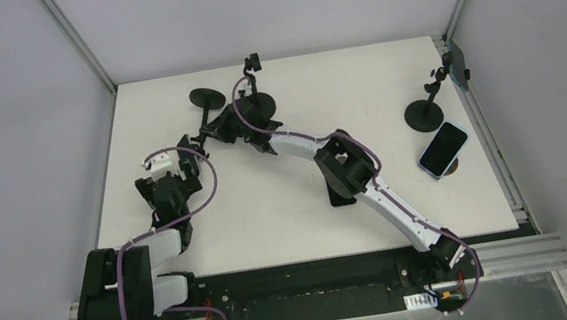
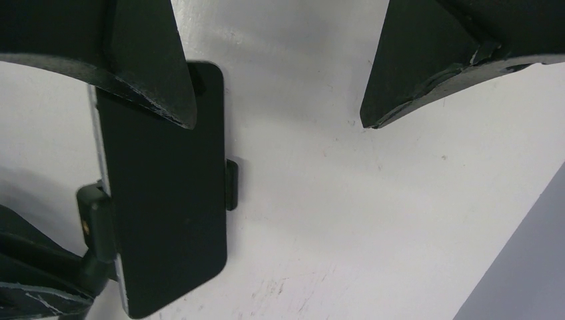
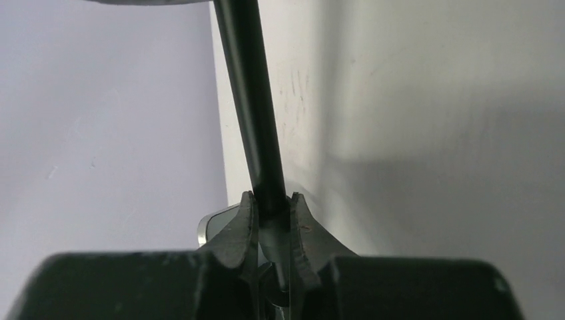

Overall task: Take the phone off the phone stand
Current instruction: Move the phone stand with the phone to the center of the board.

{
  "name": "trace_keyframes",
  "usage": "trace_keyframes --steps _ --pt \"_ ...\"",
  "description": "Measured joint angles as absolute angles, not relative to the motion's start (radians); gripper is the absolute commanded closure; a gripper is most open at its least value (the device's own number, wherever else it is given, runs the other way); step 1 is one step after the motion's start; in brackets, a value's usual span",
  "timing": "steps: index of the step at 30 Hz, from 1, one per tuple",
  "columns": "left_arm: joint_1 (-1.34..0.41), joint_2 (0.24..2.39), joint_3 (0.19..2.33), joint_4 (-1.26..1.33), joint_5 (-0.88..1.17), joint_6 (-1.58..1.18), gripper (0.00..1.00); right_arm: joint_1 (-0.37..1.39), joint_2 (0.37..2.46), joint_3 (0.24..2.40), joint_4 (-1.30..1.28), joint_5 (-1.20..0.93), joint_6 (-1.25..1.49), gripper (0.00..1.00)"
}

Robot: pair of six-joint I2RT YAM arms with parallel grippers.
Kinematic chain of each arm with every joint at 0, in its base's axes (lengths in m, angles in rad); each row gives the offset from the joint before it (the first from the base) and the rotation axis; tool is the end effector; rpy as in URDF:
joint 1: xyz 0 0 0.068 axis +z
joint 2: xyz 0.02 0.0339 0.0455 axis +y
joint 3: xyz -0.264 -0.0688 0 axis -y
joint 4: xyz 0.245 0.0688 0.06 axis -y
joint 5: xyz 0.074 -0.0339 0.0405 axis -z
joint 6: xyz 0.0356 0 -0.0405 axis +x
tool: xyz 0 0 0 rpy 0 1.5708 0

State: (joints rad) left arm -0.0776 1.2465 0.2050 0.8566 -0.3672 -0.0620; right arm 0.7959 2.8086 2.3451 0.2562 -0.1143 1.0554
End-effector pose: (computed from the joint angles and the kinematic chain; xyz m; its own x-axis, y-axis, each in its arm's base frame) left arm 0.2171 -0.0041 0.1628 -0.1656 -0.0451 -0.9852 -0.2903 0.9569 0.0050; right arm 0.4326 0.4476 0.1214 -0.7565 0.4629 -0.4619 -0.2631 0.4312 0.8630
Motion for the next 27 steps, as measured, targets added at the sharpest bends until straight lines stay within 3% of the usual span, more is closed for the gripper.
trace_keyframes --steps 13,27 --pt "-0.078 1.246 0.205 0.857 -0.367 -0.062 0.01 0.762 2.540 1.979 0.215 -0.193 0.798 1.00" --pt "-0.078 1.246 0.205 0.857 -0.367 -0.062 0.01 0.737 2.097 1.402 0.106 -0.329 0.626 1.00"
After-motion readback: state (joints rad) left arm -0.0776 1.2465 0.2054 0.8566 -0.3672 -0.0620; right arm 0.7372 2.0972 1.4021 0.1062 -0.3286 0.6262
